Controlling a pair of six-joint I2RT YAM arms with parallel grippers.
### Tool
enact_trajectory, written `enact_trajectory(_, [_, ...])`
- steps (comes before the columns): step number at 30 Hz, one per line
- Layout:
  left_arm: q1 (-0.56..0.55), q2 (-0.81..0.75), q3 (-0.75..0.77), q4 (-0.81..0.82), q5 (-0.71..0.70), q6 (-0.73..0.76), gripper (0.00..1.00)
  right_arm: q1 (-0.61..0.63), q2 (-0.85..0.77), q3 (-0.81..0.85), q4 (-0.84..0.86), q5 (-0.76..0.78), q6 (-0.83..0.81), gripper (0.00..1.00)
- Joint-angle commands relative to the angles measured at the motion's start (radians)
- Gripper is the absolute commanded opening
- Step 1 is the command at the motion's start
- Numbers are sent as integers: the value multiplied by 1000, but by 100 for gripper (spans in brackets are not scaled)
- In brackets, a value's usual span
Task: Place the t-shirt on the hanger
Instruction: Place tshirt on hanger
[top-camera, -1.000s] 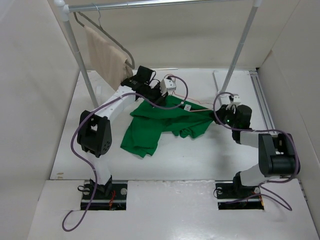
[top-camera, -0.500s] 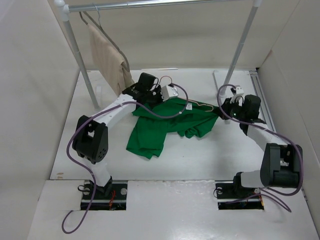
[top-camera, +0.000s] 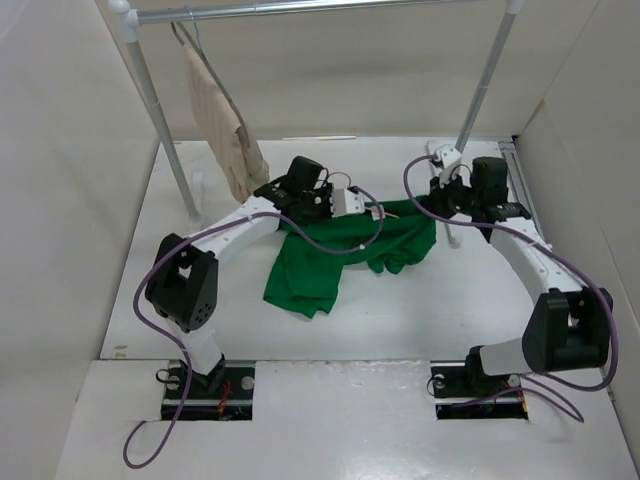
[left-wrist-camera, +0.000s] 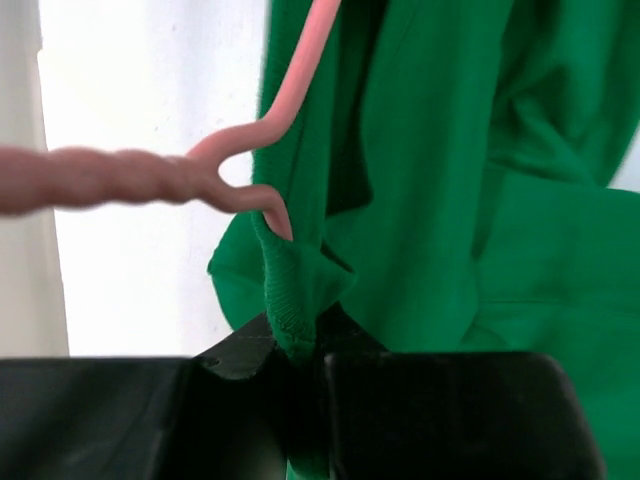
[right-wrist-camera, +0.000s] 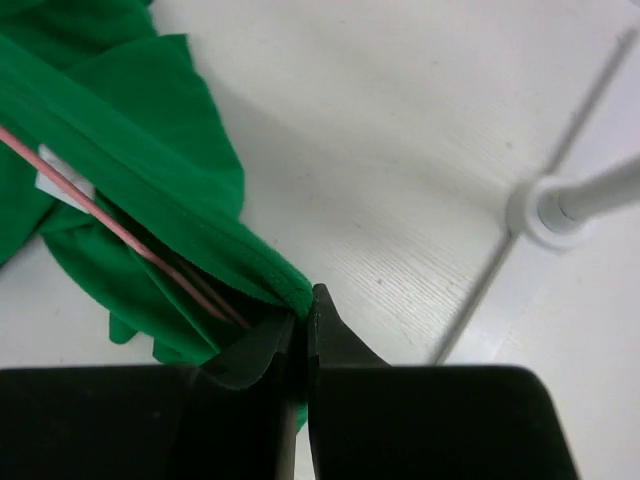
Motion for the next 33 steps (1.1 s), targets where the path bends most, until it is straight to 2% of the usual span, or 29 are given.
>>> enact_trajectory(1, [-8, -94, 30, -27, 132, 14, 0, 91, 51, 95, -16, -87, -130, 0])
enact_trajectory(2, [-22, -94, 30, -16, 157, 14, 0, 109, 69, 106, -16, -177, -149, 0])
enact_trajectory(4, [-58, -129, -17, 26, 157, 53, 0, 125, 113, 126, -6, -264, -160, 2])
enact_trajectory(7, [-84, -145, -62, 60, 191, 71, 0, 125, 137, 136, -4, -375, -187, 12])
enact_trajectory(8, [-84, -145, -62, 61, 200, 40, 0, 125, 147, 152, -28, -375, -228, 22])
enact_trajectory(11, [-84, -117, -22, 61, 210, 3, 0, 116, 138, 177, -191, -408, -340, 39])
enact_trajectory(12, [-84, -117, -22, 61, 210, -7, 0, 116, 120, 177, -210, -418, -353, 51])
enact_trajectory(15, [-75, -117, -22, 74, 219, -24, 0, 105, 11, 131, -196, -418, -353, 71])
enact_trajectory(16, [-66, -117, -22, 74, 232, -24, 0, 105, -15, 119, -187, -418, -353, 86])
enact_trajectory(17, [-65, -108, -22, 74, 233, -38, 0, 105, -39, 108, -165, -418, -362, 91])
enact_trajectory(19, [-56, -108, -22, 74, 245, -49, 0, 117, -93, 73, -156, -418, -373, 95])
enact_trajectory(21, [-47, -108, -12, 74, 282, -70, 0, 126, -104, 45, -119, -418, -373, 94])
enact_trajectory(23, [-36, -108, -11, 74, 295, -83, 0, 138, -115, 8, -87, -448, -373, 86])
enact_trajectory(26, [-27, -108, -11, 65, 317, -74, 0, 172, -52, 8, -4, -461, -312, 78])
enact_trajectory(29, [-27, -108, -11, 54, 343, -74, 0, 218, 26, 36, 91, -470, -261, 73])
enact_trajectory(30, [-27, -108, -11, 54, 352, -74, 0, 232, 47, 51, 103, -450, -261, 67])
enact_trajectory(31, [-27, -108, -11, 54, 352, -83, 0, 241, 90, 82, 117, -426, -252, 57])
enact_trajectory(32, [-27, -108, -11, 54, 352, -83, 0, 255, 110, 96, 129, -425, -235, 57])
enact_trajectory(33, [-27, -108, -11, 54, 364, -83, 0, 255, 130, 105, 144, -425, -221, 42])
